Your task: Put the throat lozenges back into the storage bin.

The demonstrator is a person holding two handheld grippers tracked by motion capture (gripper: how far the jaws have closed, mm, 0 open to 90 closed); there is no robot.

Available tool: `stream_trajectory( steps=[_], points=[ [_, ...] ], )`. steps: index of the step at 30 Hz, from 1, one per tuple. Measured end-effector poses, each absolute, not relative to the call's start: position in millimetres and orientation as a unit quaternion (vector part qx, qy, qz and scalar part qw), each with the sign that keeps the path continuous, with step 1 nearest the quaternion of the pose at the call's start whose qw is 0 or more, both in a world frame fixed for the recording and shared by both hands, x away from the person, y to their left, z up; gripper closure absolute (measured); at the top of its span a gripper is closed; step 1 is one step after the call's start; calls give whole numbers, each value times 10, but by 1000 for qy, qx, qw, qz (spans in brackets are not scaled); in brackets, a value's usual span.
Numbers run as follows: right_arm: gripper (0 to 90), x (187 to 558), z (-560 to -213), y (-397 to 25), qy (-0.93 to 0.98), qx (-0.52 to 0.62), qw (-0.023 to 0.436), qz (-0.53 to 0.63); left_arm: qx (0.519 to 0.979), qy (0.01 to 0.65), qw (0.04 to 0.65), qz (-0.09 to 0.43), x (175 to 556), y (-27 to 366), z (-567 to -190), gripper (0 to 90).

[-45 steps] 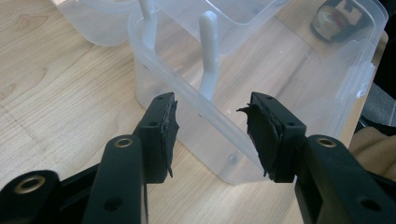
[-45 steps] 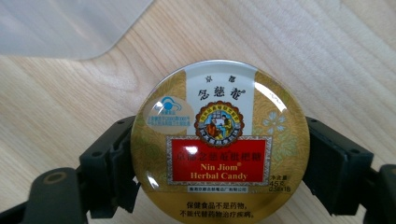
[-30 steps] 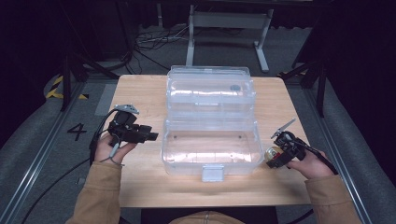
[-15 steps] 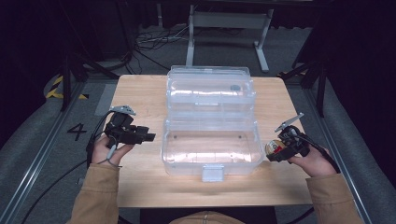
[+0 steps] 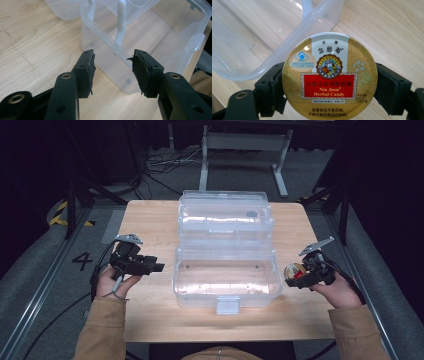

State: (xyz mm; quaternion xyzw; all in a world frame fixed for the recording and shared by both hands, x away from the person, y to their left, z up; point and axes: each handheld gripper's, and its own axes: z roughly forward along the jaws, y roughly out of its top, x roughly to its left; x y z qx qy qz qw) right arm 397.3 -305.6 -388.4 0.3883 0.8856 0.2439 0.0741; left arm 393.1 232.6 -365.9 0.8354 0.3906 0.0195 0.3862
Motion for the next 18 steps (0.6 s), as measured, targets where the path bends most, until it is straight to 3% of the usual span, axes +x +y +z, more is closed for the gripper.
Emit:
stream_trajectory(
  steps=[18],
  points=[
    [203,3890,-3679,-2967,879,373,83,286,833,394,388,22,3929,2342,-3658,525]
  ],
)
